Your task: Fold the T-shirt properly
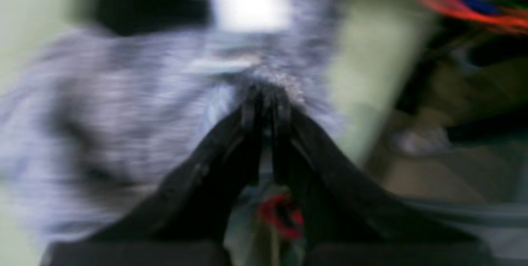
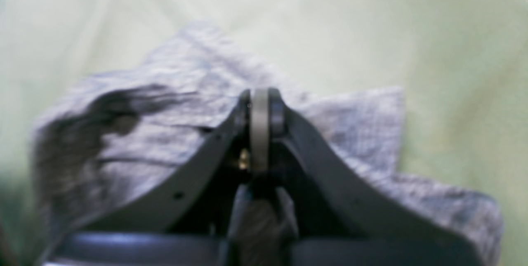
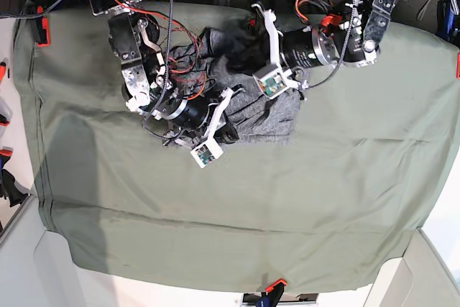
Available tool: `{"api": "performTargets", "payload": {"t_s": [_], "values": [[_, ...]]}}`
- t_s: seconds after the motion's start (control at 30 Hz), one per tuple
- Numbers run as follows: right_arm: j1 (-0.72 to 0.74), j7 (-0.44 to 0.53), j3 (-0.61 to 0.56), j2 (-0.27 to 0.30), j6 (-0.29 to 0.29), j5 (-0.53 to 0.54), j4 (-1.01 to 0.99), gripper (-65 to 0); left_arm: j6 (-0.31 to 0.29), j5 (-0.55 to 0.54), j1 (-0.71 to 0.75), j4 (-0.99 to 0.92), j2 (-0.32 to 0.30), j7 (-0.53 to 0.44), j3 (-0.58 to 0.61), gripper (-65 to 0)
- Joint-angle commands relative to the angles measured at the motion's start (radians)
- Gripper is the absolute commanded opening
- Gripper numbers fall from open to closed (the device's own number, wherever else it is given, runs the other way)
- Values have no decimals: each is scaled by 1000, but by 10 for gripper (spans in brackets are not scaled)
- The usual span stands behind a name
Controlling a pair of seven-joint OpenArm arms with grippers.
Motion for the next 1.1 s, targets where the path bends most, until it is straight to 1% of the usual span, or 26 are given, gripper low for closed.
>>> {"api": "performTargets", "payload": {"t_s": [0.0,0.07,0.13,0.27,0.33,0.43,0.5,0.57,0.6,0.67,0.77,0.83,0.87,0.97,1.07], "values": [[53,33,0,-19,4,10,-18,-650,-8,3,-8,17,-8,-21,3,-608],[108,32,1,-35,5,10,-82,-650,-8,4,-4,17,-8,-20,13,-608],[154,33,1,-43,18,10,-129,-650,-8,8,0,17,-9,-20,12,-608],[214,39,1,-50,27,26,-163,-650,-8,57,1,15,-26,-19,11,-608],[233,40,1,-61,30,47,-162,-650,-8,60,11,10,-55,-18,11,-608],[253,39,1,-79,30,43,-162,-650,-8,60,40,2,-102,-18,11,-608],[264,40,2,-76,30,42,-161,-650,-8,55,55,2,-128,-19,8,-608],[272,40,20,-69,26,31,-160,-650,-8,21,70,14,-143,-31,-8,-620],[274,40,41,-68,26,32,-156,-650,-8,0,81,32,-144,-42,-22,-626],[266,39,92,-66,26,41,-136,-650,-8,-3,112,81,-143,-63,-35,-633],[252,29,154,-67,27,89,-121,-650,-8,38,145,123,-134,-74,-34,-633],[252,29,176,-67,27,97,-123,-650,-8,75,141,116,-119,-74,-34,-633],[252,29,183,-66,27,93,-123,-650,-8,92,138,112,-114,-74,-34,-633],[253,33,187,-60,29,53,-123,-650,-8,95,121,109,-112,-89,-34,-633],[252,36,186,-44,30,26,-126,-650,-8,130,110,94,-101,-124,-34,-633]]}}
